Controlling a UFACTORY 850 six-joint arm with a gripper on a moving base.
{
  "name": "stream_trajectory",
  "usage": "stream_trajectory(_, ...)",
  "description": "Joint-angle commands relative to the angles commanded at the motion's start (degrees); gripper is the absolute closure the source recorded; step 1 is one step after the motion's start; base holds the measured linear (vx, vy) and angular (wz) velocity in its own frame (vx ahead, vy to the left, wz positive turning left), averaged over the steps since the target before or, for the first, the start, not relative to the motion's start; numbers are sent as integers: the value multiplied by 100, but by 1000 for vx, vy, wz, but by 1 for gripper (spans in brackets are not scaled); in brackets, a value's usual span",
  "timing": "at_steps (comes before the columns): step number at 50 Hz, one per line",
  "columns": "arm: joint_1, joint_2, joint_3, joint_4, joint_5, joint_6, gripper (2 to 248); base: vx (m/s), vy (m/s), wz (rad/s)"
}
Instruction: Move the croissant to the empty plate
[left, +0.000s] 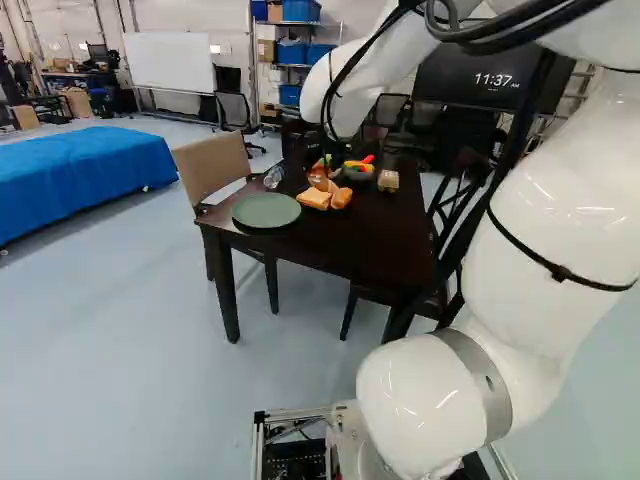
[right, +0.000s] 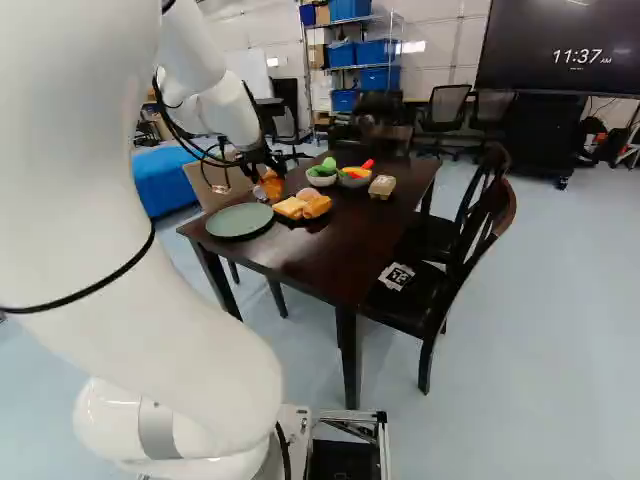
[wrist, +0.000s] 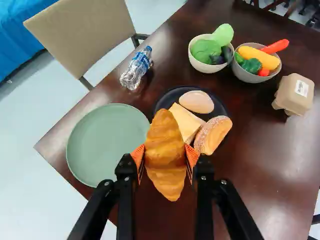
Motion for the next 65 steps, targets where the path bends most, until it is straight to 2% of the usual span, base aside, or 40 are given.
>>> stream_trajectory(46, 821, -403, -421, 0, 0, 0, 129, 0, 0, 0)
stream_trajectory(65, 1069, -930, -877, 0, 0, 0, 129, 0, 0, 0)
